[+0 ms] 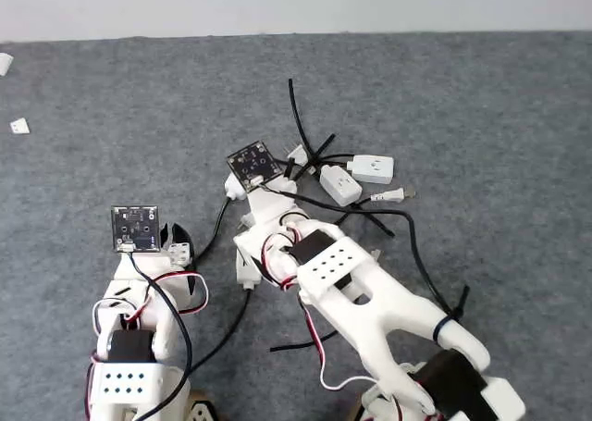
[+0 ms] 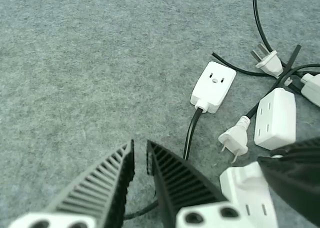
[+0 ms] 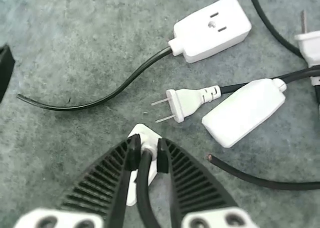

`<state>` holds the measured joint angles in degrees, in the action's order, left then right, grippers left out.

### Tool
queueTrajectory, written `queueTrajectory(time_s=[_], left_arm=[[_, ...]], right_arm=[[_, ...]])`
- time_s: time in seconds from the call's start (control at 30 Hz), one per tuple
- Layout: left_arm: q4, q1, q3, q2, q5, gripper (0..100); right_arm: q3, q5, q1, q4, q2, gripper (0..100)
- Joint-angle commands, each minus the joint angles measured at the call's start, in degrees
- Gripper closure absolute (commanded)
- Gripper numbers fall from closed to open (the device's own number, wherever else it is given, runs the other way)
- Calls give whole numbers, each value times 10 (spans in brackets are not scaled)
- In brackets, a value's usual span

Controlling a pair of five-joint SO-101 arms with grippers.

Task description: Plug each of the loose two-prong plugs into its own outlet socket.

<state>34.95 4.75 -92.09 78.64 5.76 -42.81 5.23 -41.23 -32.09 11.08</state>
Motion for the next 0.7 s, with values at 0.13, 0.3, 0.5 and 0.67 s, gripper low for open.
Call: queueTrajectory(time_s=[0.13,0.3,0.5,0.67], left_arm=[[-21,6,8,7,-18,960],[-21,6,8,7,-23,960],[-37,20,8,7,-20,959],[-37,30,17,7,-19,960]], right_arm=[[11,-55,-61,-52,-7,990],[11,-52,-68,-48,-7,947],[11,-2,-73,-54,-8,748],[14,-7,-84,-67,-7,733]])
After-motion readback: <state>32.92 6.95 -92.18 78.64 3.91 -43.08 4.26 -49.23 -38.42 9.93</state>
